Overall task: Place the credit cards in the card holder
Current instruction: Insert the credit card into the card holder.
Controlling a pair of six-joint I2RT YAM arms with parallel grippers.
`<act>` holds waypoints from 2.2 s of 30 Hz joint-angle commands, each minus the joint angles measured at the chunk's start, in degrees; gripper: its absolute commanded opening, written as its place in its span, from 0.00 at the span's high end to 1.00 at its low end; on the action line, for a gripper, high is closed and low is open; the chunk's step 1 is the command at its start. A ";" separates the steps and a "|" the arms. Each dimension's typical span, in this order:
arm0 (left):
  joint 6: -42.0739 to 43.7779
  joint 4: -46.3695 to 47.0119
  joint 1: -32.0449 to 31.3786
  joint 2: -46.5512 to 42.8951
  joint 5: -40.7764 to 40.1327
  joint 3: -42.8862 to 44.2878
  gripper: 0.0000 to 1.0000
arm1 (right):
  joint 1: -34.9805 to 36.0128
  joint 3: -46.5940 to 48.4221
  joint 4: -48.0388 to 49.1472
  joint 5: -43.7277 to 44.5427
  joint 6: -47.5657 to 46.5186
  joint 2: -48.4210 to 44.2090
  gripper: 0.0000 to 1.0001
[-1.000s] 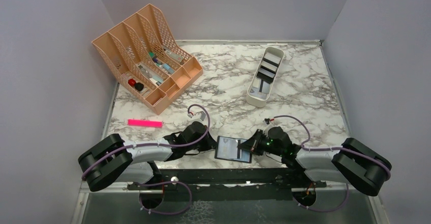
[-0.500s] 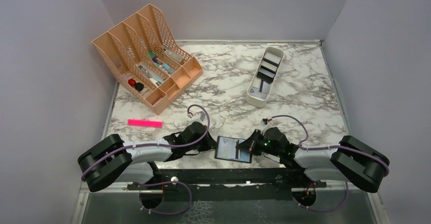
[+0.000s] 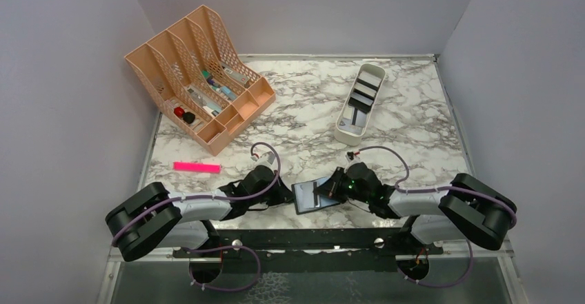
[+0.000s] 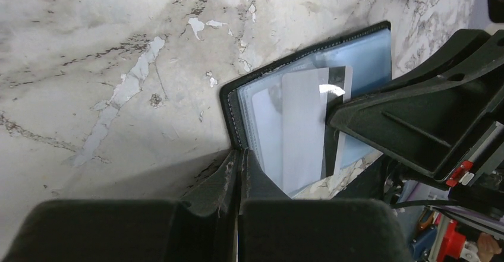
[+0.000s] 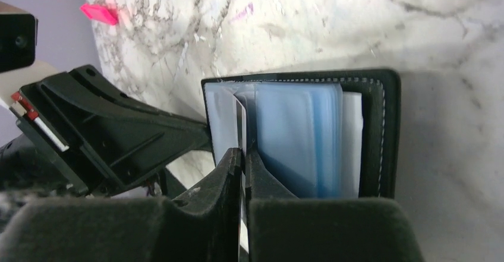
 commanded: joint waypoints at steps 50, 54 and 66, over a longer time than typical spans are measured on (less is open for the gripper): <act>13.49 -13.85 3.64 0.59 -1.91 11.08 0.85 | 0.41 18.89 -23.95 -3.17 -23.30 -1.55 0.51; 14.78 -18.03 3.58 -3.09 -3.13 13.51 0.73 | 0.32 25.82 -34.07 0.35 -31.68 -3.22 0.49; 21.96 -27.20 3.63 -13.19 -4.75 19.59 0.46 | -12.58 45.74 -44.79 3.67 -54.88 3.32 0.45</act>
